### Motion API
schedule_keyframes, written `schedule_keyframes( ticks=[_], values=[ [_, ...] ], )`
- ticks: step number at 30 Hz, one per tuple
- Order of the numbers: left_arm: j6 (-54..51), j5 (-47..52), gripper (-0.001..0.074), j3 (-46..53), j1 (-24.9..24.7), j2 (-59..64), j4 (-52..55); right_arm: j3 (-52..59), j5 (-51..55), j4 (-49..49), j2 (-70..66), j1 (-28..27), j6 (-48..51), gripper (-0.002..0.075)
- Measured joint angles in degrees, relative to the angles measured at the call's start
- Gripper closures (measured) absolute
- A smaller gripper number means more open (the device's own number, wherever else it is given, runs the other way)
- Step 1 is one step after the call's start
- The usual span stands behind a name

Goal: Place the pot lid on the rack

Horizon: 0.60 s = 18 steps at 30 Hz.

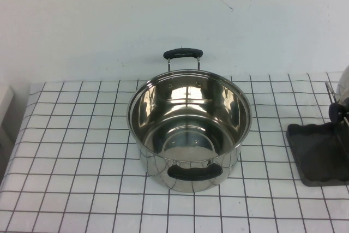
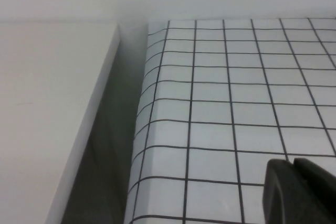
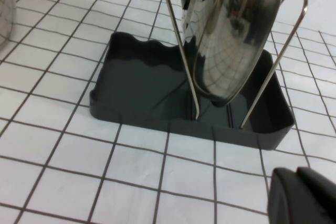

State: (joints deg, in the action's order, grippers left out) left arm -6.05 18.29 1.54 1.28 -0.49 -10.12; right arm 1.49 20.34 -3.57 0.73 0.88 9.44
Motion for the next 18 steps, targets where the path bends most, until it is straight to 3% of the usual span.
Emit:
schedule_keyframes(
  ticks=[5, 18],
  values=[
    [-3.7, 0.5, 0.0737, -0.1, 2.7, 0.0, -1.4, 0.0, 0.0, 0.0, 0.0, 0.0, 0.0, 0.0728],
    [-4.3, 0.7, 0.0737, -0.2, -3.8, 0.0, -2.0, 0.0, 0.0, 0.0, 0.0, 0.0, 0.0, 0.0728]
  ],
)
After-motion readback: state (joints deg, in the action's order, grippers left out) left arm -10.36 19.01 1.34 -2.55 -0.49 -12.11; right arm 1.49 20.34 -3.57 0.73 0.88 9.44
